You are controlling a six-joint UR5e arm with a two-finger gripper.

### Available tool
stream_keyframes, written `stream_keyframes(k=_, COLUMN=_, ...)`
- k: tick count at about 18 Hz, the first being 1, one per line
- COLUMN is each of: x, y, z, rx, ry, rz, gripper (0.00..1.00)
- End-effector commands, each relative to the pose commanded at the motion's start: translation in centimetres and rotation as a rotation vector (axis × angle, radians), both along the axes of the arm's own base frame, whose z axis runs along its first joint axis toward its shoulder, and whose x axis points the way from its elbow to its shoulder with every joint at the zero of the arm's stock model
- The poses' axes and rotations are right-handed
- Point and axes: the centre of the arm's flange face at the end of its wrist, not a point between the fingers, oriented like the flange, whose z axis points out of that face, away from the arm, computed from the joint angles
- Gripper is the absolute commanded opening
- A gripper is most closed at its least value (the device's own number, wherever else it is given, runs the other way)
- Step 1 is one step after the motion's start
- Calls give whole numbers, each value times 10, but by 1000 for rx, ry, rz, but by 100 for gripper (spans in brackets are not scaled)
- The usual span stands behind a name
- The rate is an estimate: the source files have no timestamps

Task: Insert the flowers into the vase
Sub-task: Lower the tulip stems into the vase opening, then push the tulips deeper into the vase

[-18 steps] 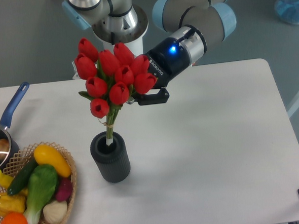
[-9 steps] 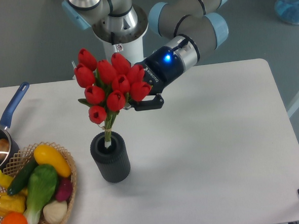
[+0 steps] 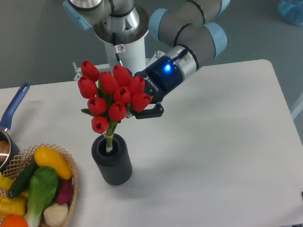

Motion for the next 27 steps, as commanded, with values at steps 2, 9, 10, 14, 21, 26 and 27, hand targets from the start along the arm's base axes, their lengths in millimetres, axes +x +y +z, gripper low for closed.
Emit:
stream_keyframes(k=2, x=1, y=2, z=-13, rx=-8, ry=16, rz=-2, gripper=18)
stream_keyframes(k=9, x=12, y=2, z=-37, rx=-60, ry=40, rz=-7, gripper=21)
stream_keyframes(k=10, x=13, y=1, z=-39, rx=-56, ry=47, rz=-8, gripper=22)
stream_keyframes(k=14, x=21, y=2, z=-52, rx=-50, ry=59, rz=-18, gripper=24)
stream_keyframes(k=21, x=31, y=5, z=-80, rx=-88, ry=86, rz=-39, gripper=45)
stream_keyframes(k=26, x=31, y=5, z=-83, rx=-99, ry=85, rz=-39, gripper=53)
stream_keyframes(k=27, x=32, y=5, z=-84, rx=-103, ry=87, rz=-39, gripper=53)
